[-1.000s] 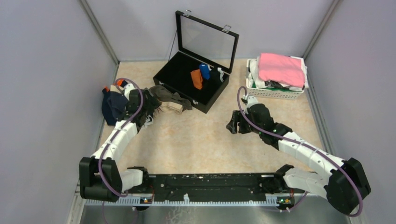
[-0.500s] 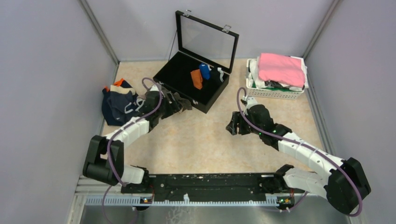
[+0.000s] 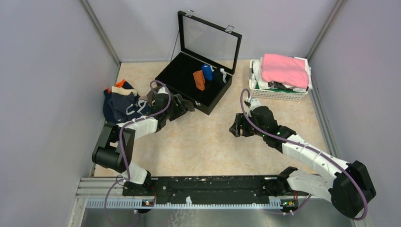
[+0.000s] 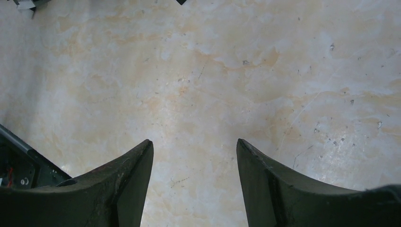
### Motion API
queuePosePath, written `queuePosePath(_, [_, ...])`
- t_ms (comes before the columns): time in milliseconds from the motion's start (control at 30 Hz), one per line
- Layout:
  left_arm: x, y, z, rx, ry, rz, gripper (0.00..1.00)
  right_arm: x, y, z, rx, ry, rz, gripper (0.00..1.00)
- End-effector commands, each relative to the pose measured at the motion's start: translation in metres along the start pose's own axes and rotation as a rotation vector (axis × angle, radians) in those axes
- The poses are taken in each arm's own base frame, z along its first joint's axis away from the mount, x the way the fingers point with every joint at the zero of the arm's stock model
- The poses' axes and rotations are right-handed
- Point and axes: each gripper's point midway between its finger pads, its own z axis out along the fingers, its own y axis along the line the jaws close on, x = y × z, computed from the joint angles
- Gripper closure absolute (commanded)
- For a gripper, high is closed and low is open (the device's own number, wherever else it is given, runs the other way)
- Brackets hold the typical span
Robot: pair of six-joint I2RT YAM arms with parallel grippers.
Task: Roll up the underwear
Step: Pick up the underwear from the center of the board.
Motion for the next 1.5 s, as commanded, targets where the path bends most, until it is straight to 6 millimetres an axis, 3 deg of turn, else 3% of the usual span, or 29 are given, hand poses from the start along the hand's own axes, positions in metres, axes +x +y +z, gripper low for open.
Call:
queuePosePath(0, [-0.017, -0.009, 0.007, 0.035, -0.079, -0.005, 0.35, -0.009, 0.002, -0.004, -0.006, -0.038, 0.009, 0.36])
queuePosePath(333, [-0.021, -0.007, 0.015, 0.028, -0.096, 0.039, 0.66, -0.01, 0.002, -0.006, -0.007, -0.042, 0.006, 0.36])
queuePosePath(600, [-0.042, -0.009, -0.003, -0.001, -0.167, 0.1, 1.0, -0.008, 0.0, -0.008, 0.0, -0.044, 0.003, 0.36])
queuePosePath(867, [-0.064, -0.035, -0.063, 0.077, -0.239, 0.287, 1.0, -0.01, -0.001, -0.013, 0.004, -0.062, -0.001, 0.36])
queuePosePath(1133, [-0.068, -0.075, -0.124, 0.229, -0.235, 0.369, 1.0, -0.026, 0.0, -0.029, 0.009, -0.152, 0.012, 0.36])
queuePosePath(1467, [-0.093, -0.146, -0.196, 0.483, -0.313, 0.47, 1.0, -0.038, -0.003, -0.05, 0.024, -0.252, 0.043, 0.36])
